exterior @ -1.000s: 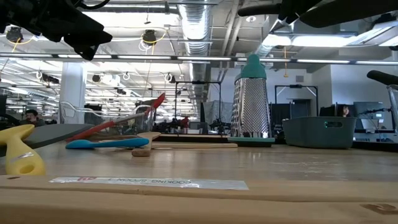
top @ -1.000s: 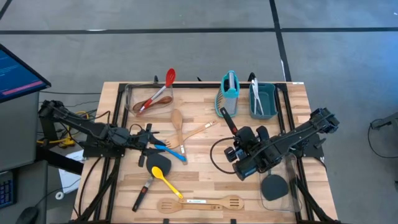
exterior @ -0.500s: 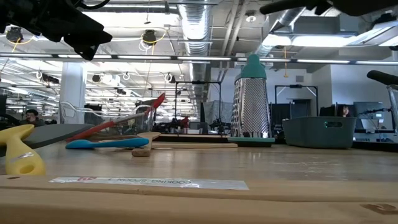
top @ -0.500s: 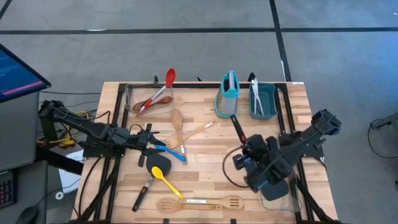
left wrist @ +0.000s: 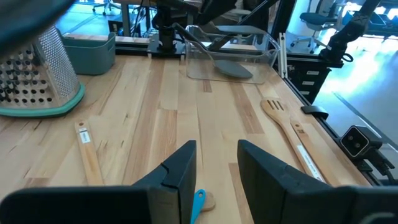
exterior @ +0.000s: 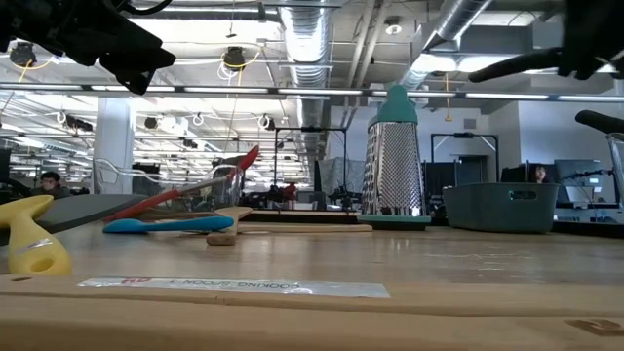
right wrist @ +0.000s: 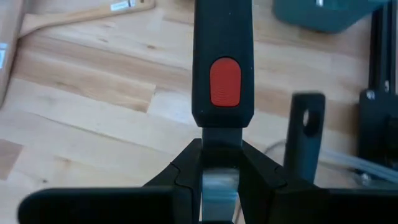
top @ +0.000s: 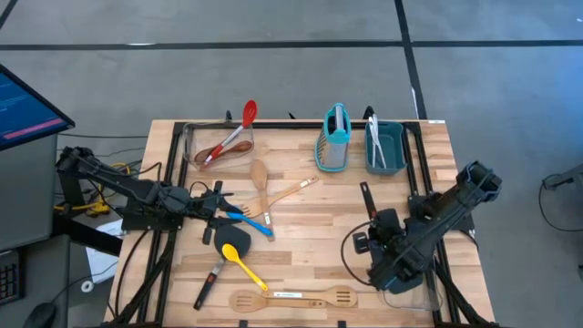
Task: Pick & Place Kitchen Items
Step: Put the right black turner spatula into the right transparent bin
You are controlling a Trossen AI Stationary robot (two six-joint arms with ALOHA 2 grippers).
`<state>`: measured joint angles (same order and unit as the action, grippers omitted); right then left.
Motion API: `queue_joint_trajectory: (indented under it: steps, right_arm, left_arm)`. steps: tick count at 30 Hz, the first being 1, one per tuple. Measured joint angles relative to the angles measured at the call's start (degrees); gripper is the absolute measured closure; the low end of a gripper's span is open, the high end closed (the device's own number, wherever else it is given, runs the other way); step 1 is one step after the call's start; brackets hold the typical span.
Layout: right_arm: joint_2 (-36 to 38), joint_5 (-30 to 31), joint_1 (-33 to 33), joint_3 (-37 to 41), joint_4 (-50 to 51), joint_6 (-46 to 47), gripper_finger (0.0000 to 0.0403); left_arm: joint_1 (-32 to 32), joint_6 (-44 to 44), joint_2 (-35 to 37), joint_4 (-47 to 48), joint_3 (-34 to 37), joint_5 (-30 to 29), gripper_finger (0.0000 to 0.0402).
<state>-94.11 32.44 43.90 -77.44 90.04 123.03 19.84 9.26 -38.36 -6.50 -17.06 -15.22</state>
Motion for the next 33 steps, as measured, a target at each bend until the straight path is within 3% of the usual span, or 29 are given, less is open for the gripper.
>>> queue_joint_trajectory:
  steps: [11, 17, 26, 33]
  right_arm:
    - [0.0, -0.8, 3.72, -0.05, -0.02, 2.58, 0.034]
    - [0.0, -5.1, 5.92, -0.05, -0.02, -1.77, 0.034]
    - [0.01, -2.9, 15.81, 0.11, -0.07, 1.87, 0.034]
    - [0.04, -2.44, 20.11, 8.67, -1.49, 4.99, 0.034]
  left_arm:
    - [-0.01, -1.92, 0.0, 0.02, 0.0, -0.08, 0.0298]
    - [-0.01, -1.92, 0.01, 0.01, 0.0, -0.29, 0.0298]
    - [-0.01, -1.9, -0.01, -0.01, 0.0, -0.28, 0.0298]
    - [0.01, -1.49, -0.01, -0.11, 0.0, -0.26, 0.0298]
